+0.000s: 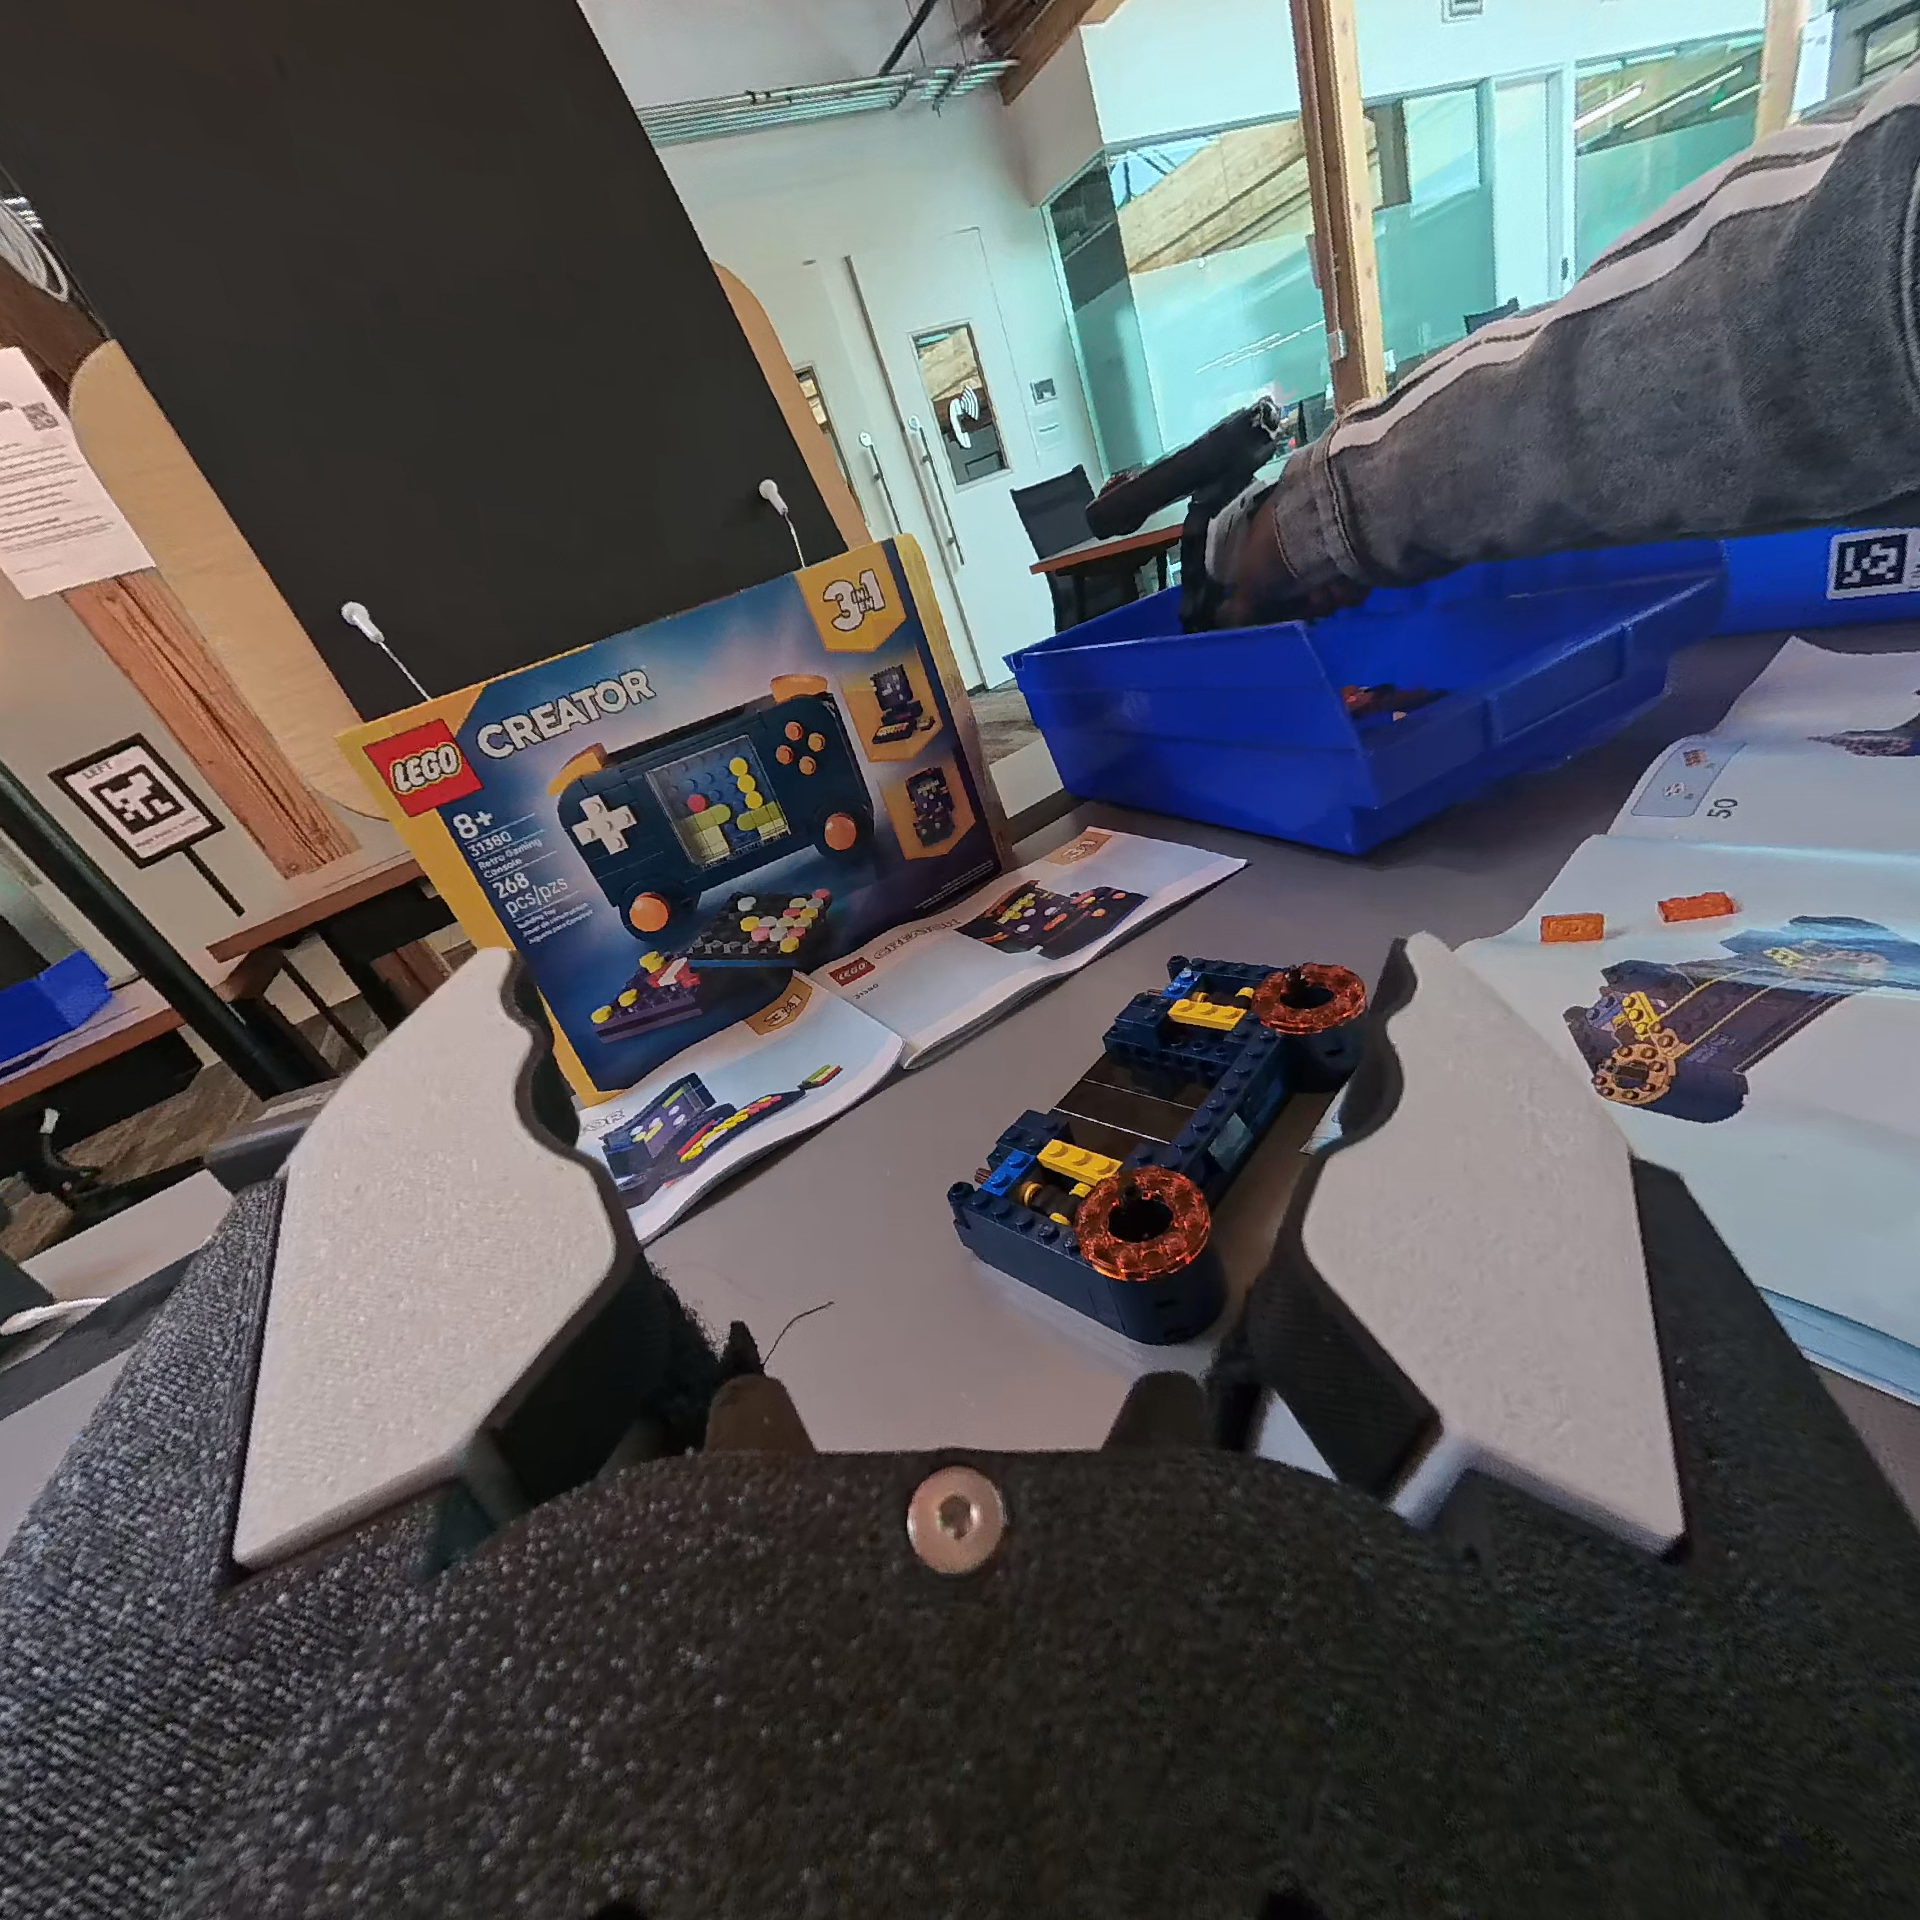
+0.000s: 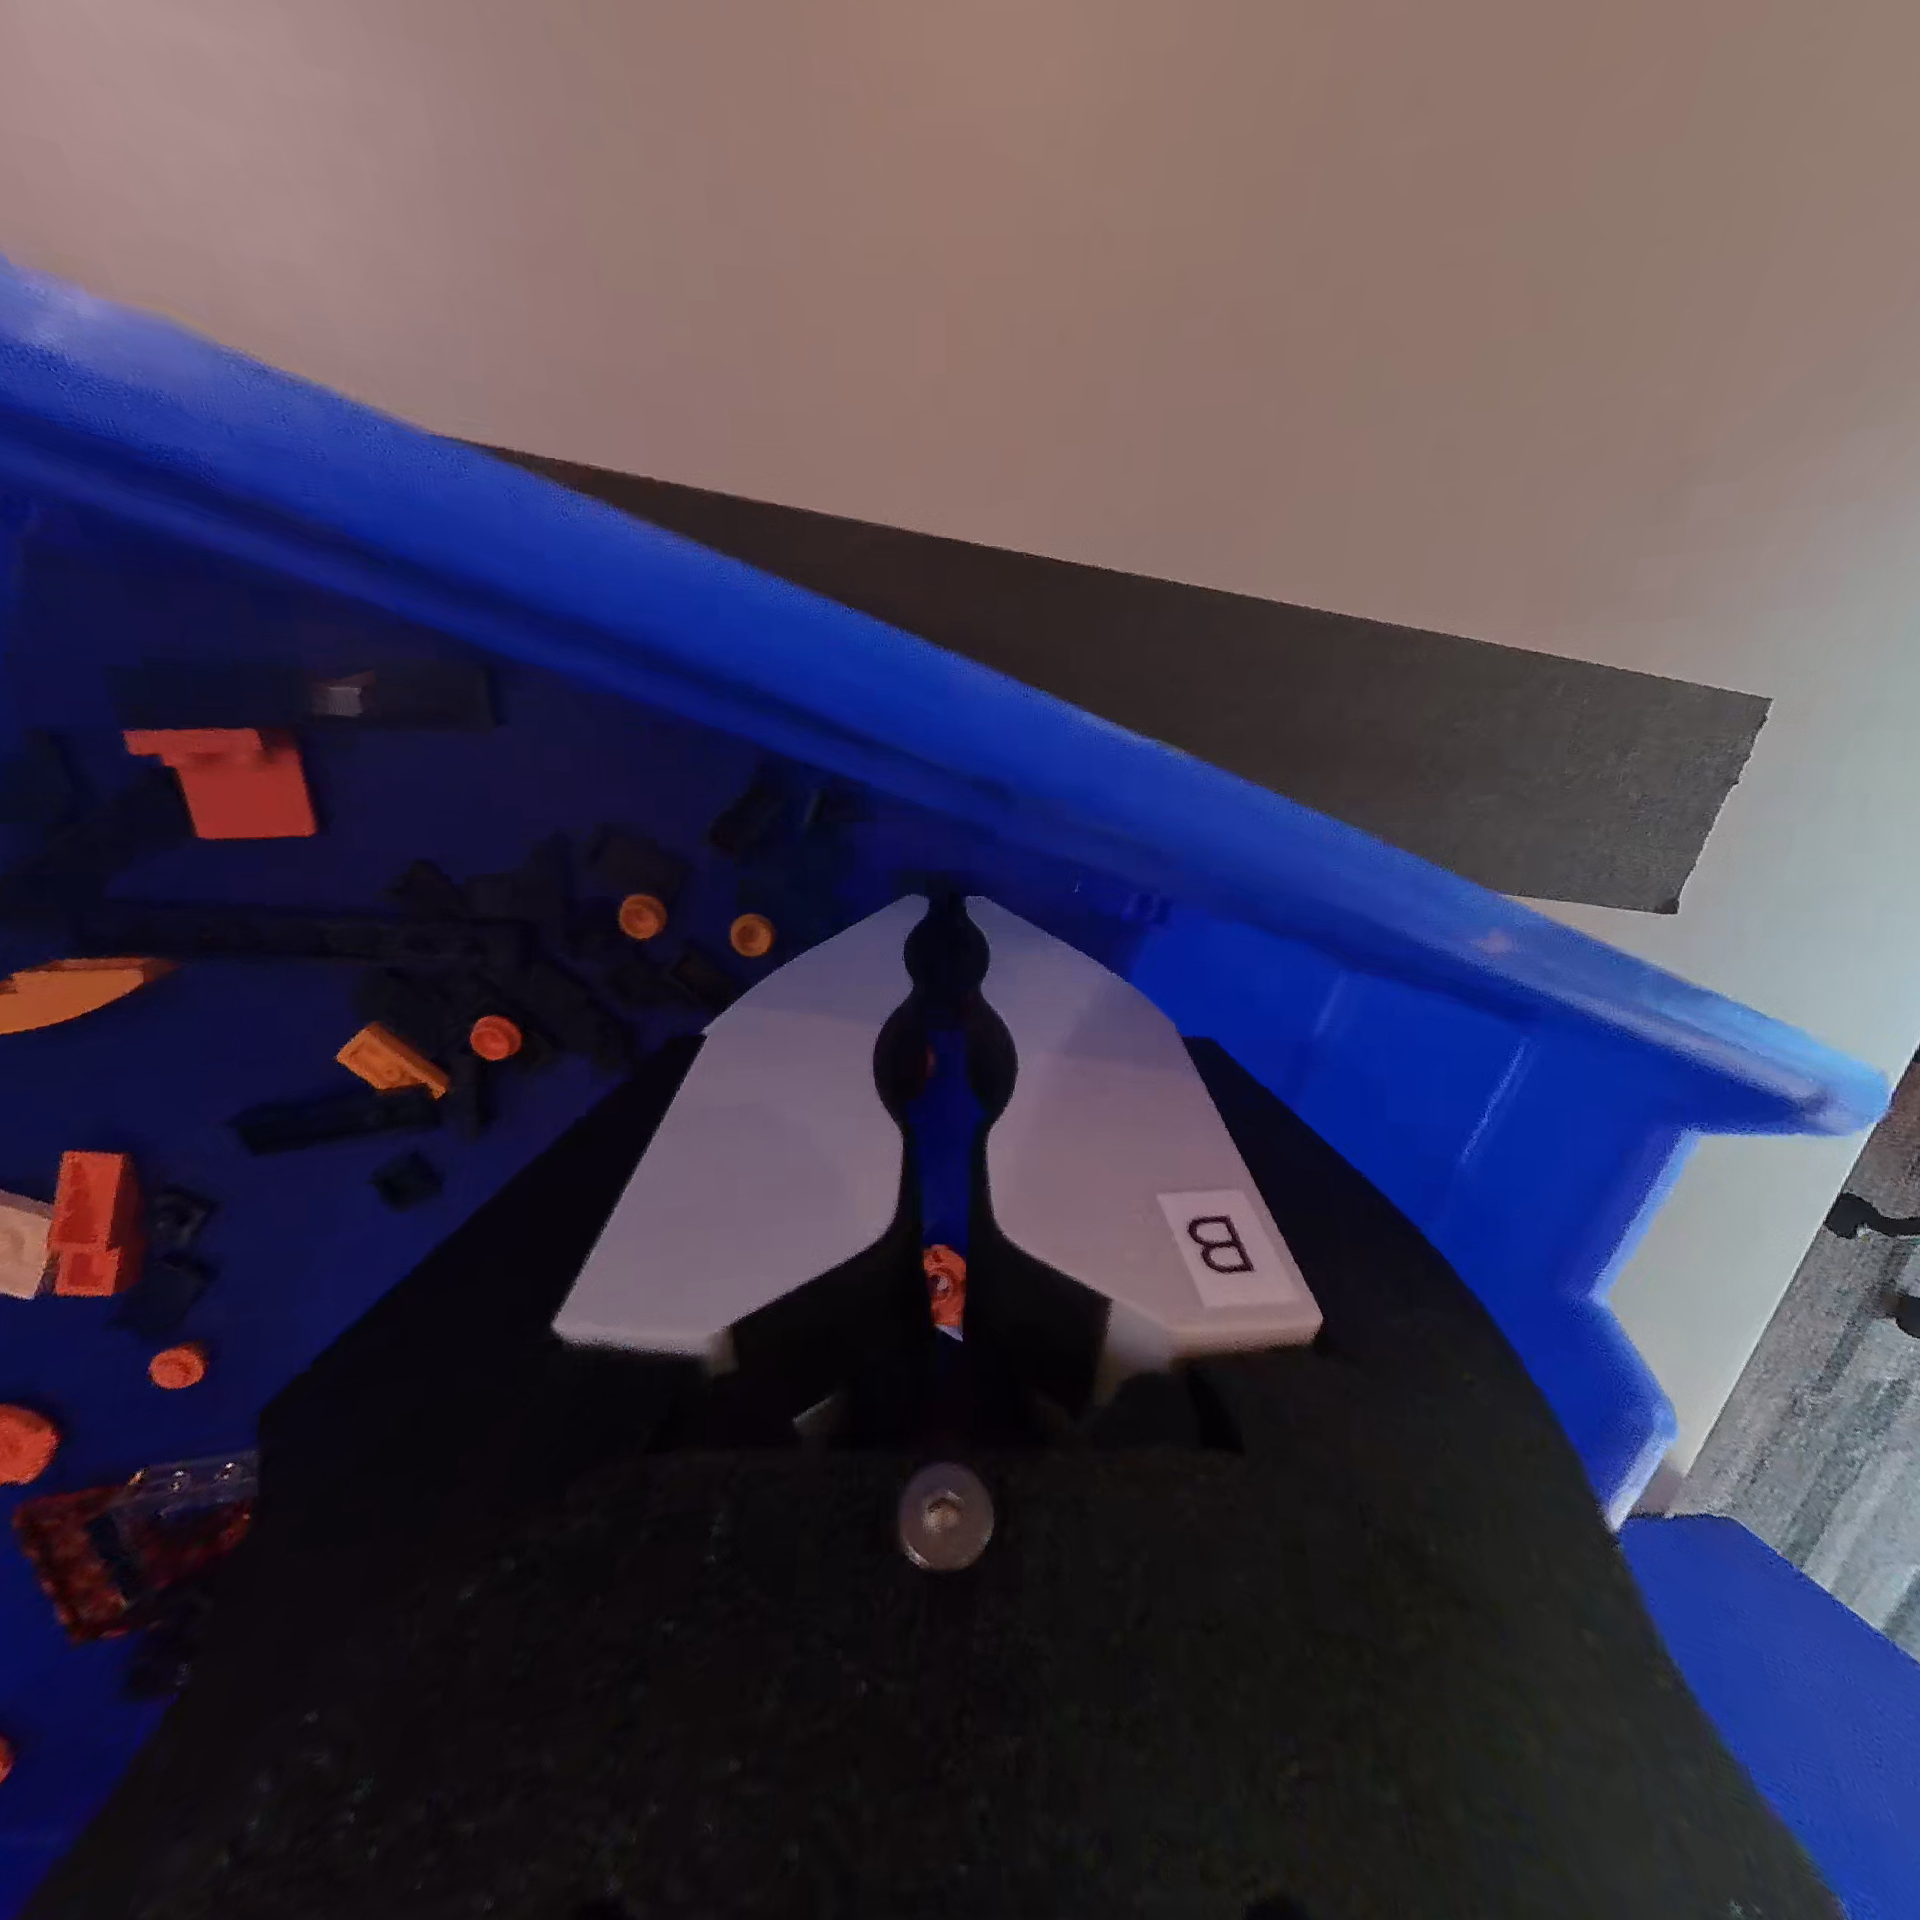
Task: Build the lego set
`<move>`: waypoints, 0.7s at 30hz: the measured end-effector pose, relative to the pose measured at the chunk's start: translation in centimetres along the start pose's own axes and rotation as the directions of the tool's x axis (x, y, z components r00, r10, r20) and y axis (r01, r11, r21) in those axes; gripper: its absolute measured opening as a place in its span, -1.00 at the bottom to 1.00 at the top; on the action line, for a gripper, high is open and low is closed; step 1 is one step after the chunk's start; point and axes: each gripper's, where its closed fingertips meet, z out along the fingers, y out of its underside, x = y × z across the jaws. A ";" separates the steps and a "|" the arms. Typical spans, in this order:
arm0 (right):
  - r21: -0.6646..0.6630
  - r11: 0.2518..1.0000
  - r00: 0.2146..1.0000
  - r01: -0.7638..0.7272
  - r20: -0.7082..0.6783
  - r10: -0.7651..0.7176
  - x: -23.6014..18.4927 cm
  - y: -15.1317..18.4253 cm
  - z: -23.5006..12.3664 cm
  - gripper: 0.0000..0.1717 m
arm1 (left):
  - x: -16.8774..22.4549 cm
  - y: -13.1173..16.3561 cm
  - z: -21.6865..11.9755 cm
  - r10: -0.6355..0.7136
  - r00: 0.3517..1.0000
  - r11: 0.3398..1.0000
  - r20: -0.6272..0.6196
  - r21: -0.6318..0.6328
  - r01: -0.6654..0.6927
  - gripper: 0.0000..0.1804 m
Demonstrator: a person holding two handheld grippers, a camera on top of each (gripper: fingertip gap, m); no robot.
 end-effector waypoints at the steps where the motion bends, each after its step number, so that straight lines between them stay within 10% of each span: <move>1: 0.001 1.000 1.000 0.004 -0.005 -0.004 0.0 0.0 0.0 -0.99 | 0.0 0.0 0.0 -0.006 1.000 1.000 -0.002 0.001 0.006 0.59; 21: 0.027 0.994 0.992 0.108 -0.060 -0.107 -0.1 0.9 -1.5 -0.99 | 0.5 0.7 0.3 -0.014 1.000 1.000 -0.024 -0.024 0.014 0.58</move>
